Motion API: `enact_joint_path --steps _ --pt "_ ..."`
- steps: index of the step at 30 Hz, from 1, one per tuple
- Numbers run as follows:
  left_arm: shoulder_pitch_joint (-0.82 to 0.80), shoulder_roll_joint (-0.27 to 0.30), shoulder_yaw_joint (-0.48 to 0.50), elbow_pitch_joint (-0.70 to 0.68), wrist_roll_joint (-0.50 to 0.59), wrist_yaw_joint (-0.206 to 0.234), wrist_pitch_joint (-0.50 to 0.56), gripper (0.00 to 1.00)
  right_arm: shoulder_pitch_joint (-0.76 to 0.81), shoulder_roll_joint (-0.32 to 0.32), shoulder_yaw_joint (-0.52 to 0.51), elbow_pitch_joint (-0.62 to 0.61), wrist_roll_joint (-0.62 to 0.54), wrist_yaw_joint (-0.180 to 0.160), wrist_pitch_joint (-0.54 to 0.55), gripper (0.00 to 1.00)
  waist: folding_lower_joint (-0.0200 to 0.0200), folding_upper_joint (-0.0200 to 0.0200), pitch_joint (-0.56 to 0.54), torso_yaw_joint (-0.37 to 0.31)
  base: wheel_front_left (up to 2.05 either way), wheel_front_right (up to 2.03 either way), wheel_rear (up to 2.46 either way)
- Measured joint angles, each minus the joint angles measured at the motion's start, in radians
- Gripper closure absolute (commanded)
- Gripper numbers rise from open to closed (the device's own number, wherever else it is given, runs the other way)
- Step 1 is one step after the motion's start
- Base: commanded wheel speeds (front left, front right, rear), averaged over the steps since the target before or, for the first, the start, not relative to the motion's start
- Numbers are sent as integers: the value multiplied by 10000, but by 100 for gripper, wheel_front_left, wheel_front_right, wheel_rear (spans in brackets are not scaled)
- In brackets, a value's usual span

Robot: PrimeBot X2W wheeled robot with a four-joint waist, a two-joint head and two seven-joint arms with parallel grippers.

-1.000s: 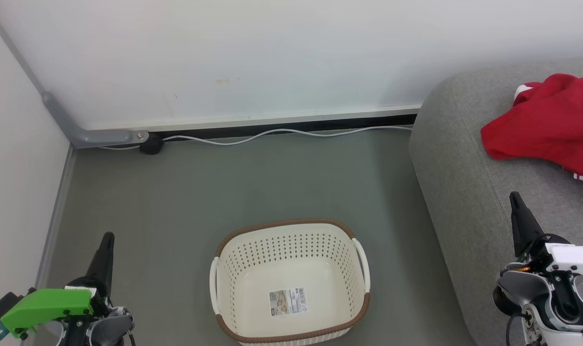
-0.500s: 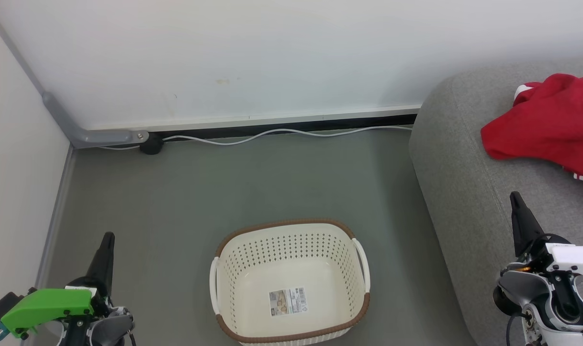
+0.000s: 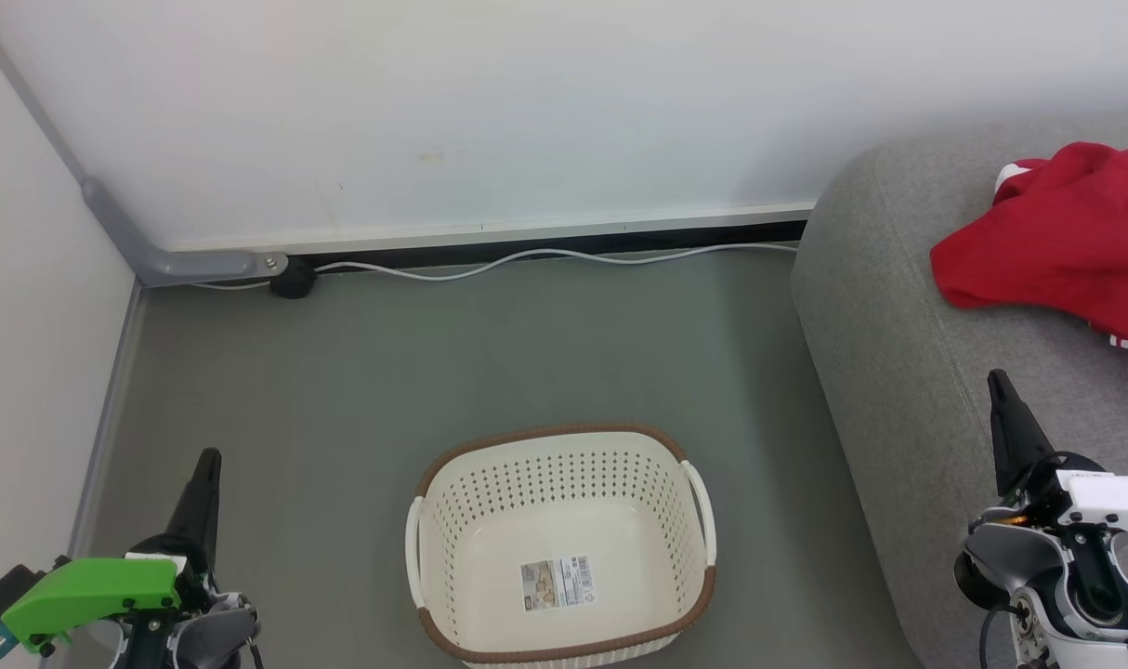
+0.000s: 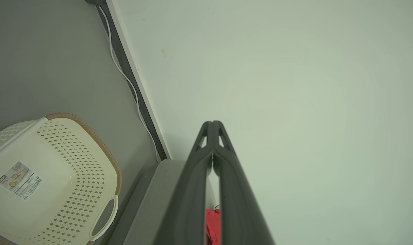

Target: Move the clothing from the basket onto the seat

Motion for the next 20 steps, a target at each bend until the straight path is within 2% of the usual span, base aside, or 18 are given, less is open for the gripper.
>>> enact_joint_path --steps 20 --pt "0 -6 13 -10 0 0 0 100 0 4 -17 -4 -2 0 42 100 0 0 0 0 0 0 0"
